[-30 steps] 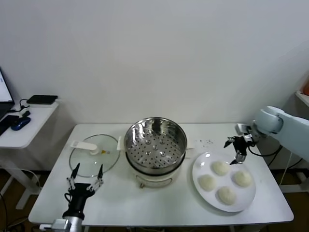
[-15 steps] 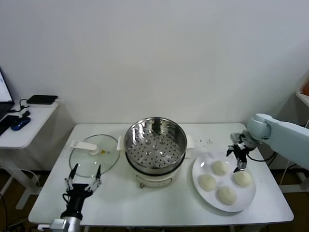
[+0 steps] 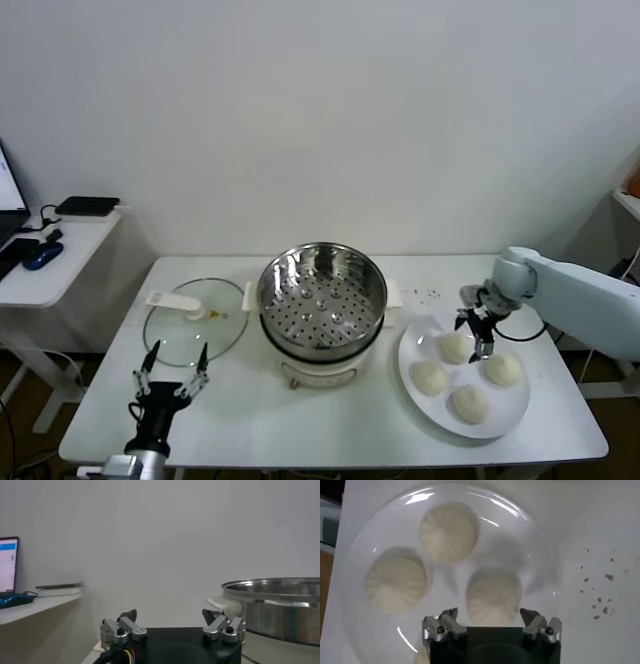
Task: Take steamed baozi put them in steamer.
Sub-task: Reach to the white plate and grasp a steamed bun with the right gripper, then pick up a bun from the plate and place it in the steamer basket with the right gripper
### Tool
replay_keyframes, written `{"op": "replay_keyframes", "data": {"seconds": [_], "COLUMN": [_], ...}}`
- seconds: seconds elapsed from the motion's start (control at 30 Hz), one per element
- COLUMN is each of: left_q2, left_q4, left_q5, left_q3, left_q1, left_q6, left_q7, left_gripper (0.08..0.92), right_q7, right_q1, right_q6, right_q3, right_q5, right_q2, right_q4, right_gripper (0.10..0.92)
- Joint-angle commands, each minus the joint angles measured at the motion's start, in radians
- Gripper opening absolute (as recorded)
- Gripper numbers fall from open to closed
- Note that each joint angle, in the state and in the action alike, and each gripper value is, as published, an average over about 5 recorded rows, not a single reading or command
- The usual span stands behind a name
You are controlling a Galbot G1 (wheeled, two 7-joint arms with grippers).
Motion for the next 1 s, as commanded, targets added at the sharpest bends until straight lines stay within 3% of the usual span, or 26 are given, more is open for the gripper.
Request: {"op": "replay_keyframes", "data": {"seconds": [0.03,0.27,0.47,0.8,1.0], "left_q2": [0.001,0.002,0.002,0.001,0.001], "left_q4": [0.001,0.000,-0.004,-0.002,-0.004], "left_q5": [-0.001,-0.014,-0.014,-0.016,-0.017], "left_q3": [-0.001,-0.001,-0.004,-0.004,-0.006], "left_q1": [0.001,0.008,0.009,0.008,0.008], "left_q6": [-0.001,-0.002,-0.001,-0.001,-0.001], "left_q7": [0.000,0.000,-0.001,-0.004,-0.005], "left_gripper": [0.823,0.823,0.823,0.823,0.823], "right_q7": [0.006,-0.003,-0.013,-0.023,-0.048], "right_q1": [-0.039,-0.051,-0.048,-0.005,0.162], "right_q6": [0.003,0.000,0.000,0.009,0.133], "right_q3": [0.040,0.056,0.061,0.053,-0.023], "right_q5": [-0.022,-0.028,-0.026,-0.020,-0.087], "right_q2": [0.021,0.029,0.025,0.021,0.013], "right_q4": [-0.026,-0.037,-0.041,-0.025,0.062], "right_gripper": [0.823,0.814,0.722,0.712,0.712]}}
